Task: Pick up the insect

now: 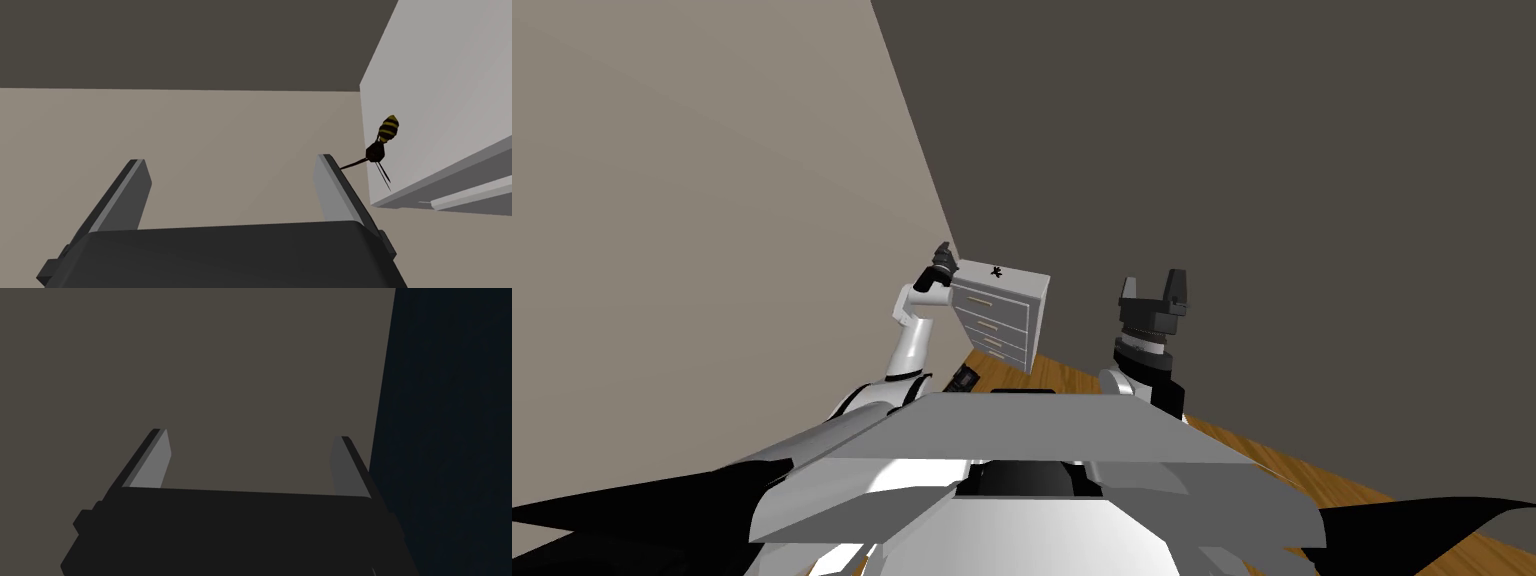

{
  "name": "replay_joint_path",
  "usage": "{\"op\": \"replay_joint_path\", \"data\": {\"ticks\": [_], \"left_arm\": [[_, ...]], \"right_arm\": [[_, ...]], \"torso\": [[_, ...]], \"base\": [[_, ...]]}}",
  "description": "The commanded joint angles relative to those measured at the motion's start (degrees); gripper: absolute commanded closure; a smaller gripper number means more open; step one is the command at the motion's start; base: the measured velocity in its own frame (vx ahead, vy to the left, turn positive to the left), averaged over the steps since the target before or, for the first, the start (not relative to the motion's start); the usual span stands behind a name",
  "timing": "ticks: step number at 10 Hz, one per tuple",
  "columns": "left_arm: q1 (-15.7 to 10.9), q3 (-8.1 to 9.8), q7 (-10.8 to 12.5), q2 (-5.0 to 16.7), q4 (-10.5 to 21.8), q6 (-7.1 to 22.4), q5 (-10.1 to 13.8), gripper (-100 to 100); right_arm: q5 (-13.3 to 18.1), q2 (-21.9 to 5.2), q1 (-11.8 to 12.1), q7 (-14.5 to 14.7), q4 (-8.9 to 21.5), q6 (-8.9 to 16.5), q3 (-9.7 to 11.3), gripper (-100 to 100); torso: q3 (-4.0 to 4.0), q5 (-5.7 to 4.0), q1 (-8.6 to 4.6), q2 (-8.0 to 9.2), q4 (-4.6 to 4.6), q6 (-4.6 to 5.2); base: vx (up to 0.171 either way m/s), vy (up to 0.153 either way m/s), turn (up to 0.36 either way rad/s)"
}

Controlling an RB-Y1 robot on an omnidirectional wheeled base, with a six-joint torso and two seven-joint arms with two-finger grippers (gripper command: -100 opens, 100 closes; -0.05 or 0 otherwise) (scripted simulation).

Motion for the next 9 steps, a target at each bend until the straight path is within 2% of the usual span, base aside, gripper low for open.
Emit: {"op": "replay_joint_path", "data": {"ticks": [1, 2, 3, 4, 5, 6, 7, 8, 9], "left_arm": [[-1.9, 0.15, 0.0, 0.1, 1.7, 2.1, -0.2, -100], [-4.2, 1.20, 0.3, 0.9, 4.0, 4.2, -0.5, -100], [-5.6, 1.20, 0.3, 0.9, 5.6, 5.5, -0.5, -100], [-5.9, 1.20, 0.3, 0.9, 5.8, 6.5, -0.5, -100], [-8.2, 2.28, 0.5, 1.6, 8.4, 8.3, -0.7, -100], [-9.8, 2.28, 0.5, 1.6, 10.1, 9.6, -0.7, -100], [-9.8, 2.28, 0.5, 1.6, 10.1, 11.0, -0.7, -100], [-12.3, 3.37, 0.7, 2.2, 13.0, 12.4, -1.0, -100], [-13.6, 3.37, 0.7, 2.2, 14.4, 13.9, -1.0, -100]], "right_arm": [[0.0, 0.0, 0.0, 0.0, 0.0, 0.0, 0.0, 0], [0.0, 0.0, 0.0, 0.0, 0.0, 0.0, 0.0, 0], [0.0, 0.0, 0.0, 0.0, 0.0, 0.0, 0.0, 0], [0.0, 0.0, 0.0, 0.0, 0.0, 0.0, 0.0, 0], [0.0, 0.0, 0.0, 0.0, 0.0, 0.0, 0.0, 0], [0.0, 0.0, 0.0, 0.0, 0.0, 0.0, 0.0, 0], [0.0, 0.0, 0.0, 0.0, 0.0, 0.0, 0.0, 0], [0.0, 0.0, 0.0, 0.0, 0.0, 0.0, 0.0, 0], [0.0, 0.0, 0.0, 0.0, 0.0, 0.0, 0.0, 0]], "torso": [[0.00, 0.00, 0.00, 0.00, 0.00, 0.00], [0.00, 0.00, -0.02, 0.01, 0.00, 0.00], [0.00, 0.00, -0.01, 0.00, 0.00, 0.01], [-0.01, 0.00, 0.00, -0.01, 0.00, 0.00], [0.00, 0.00, -0.01, 0.00, 0.00, -0.01], [-0.02, 0.00, -0.01, -0.03, -0.01, 0.01], [-0.02, 0.00, -0.01, -0.04, -0.01, 0.00], [-0.01, 0.00, -0.01, -0.01, -0.01, -0.01], [-0.02, -0.01, -0.01, -0.03, -0.01, 0.01]], "base": [[0.000, 0.000, 0.000], [0.006, 0.007, -0.048], [0.008, 0.009, -0.038], [0.006, 0.005, -0.002], [0.015, 0.005, -0.054], [0.016, 0.009, -0.038], [0.007, 0.005, 0.000], [0.013, 0.006, -0.048], [0.016, 0.007, -0.039]]}}
